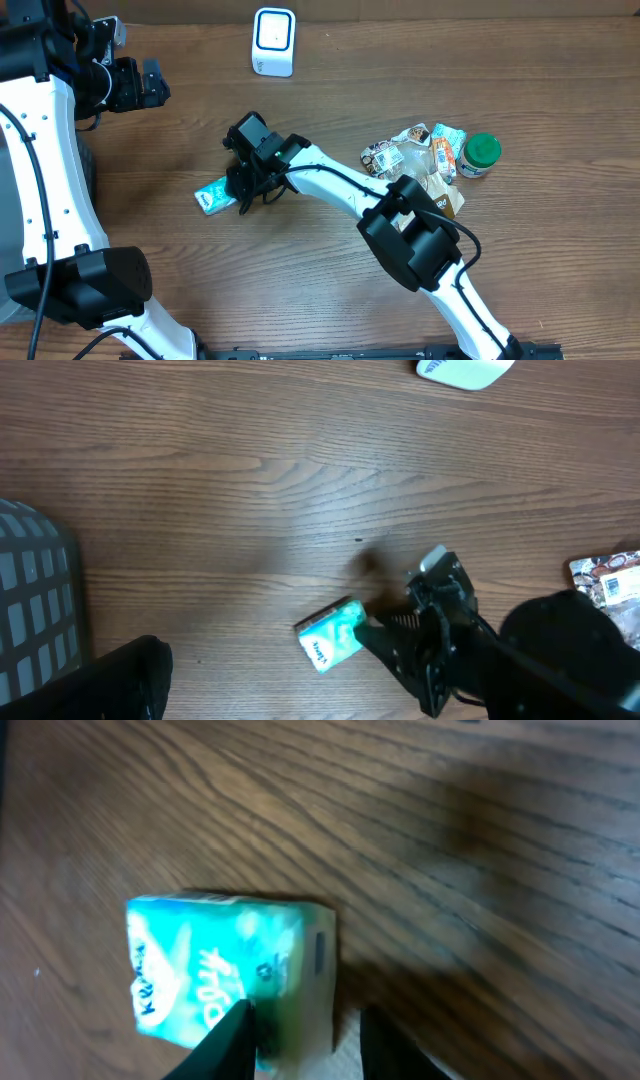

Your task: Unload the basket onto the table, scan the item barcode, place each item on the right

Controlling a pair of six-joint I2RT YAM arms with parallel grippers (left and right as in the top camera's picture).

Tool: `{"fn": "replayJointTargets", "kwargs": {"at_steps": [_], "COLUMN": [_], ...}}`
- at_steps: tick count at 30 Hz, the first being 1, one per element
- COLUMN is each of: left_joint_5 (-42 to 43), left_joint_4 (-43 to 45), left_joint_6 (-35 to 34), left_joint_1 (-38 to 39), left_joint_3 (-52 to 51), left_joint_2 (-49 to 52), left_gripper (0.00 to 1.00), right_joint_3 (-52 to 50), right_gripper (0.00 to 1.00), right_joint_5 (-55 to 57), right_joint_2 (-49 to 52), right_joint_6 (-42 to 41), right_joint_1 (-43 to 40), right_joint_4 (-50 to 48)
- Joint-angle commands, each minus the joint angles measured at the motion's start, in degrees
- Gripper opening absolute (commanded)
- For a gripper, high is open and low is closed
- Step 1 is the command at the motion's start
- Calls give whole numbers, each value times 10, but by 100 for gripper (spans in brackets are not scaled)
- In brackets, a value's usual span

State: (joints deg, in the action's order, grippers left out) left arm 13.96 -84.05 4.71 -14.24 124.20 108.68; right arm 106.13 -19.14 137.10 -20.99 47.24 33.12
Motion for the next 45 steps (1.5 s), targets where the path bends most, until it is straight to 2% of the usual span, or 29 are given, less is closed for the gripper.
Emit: {"fn": "replayJointTargets", "kwargs": {"at_steps": [1,4,5,7,10,15,18,22,26,27,30,31,32,34,36,37,38,39,42,45], "left_joint_5": [5,5,5,5,5,5,5,5,5,5,5,5,5,5,5,5,5,5,5,5], "left_joint_4": [1,1,1,1,1,1,1,1,1,1,1,1,1,1,1,1,1,1,1,1], "left_joint_6": [9,9,9,9,9,9,9,9,9,9,9,9,9,9,9,9,9,9,9,9], "left_joint_1": [4,4,4,4,4,4,4,4,4,4,4,4,4,4,4,4,4,4,4,4], "left_joint_3": [3,3,3,3,3,3,3,3,3,3,3,3,3,3,3,3,3,3,3,3], "left_joint_2": [-2,-2,-2,-2,-2,-2,-2,-2,-2,-2,-2,-2,-2,-2,-2,-2,-2,-2,-2,-2], "left_gripper": [100,100,99,100,100,99,100,100,100,100,100,99,100,100,100,100,100,100,100,100], "right_joint_3": [7,7,7,8,8,9,9,8,7,7,8,9,12,18,19,17,14,7,-1,-9], "right_gripper": [27,24,20,4,4,4,4,4,4,9,39,56,68,70,69,56,52,47,38,37], "right_joint_5": [4,4,4,9,9,9,0,6,43,48,71,69,68,52,0,-57,-69,-73,-60,14], "right_joint_2": [12,30,32,30,17,-70,-104,-108,-100,-100,-101,-104,-106,-107,-107,-106,-105,-105,-93,-73], "right_joint_6": [5,18,21,22,21,20,86,237,324,343,356,345,321,263,210,151,120,48,-23,-108], "right_joint_1": [7,22,24,26,17,-39,-63,-73,-73,-73,-78,-80,-83,-85,-85,-81,-79,-70,-45,-13], "right_joint_4": [-15,-25,-23,-15,-4,109,172,255,286,287,293,298,303,311,309,297,287,264,206,155]}}
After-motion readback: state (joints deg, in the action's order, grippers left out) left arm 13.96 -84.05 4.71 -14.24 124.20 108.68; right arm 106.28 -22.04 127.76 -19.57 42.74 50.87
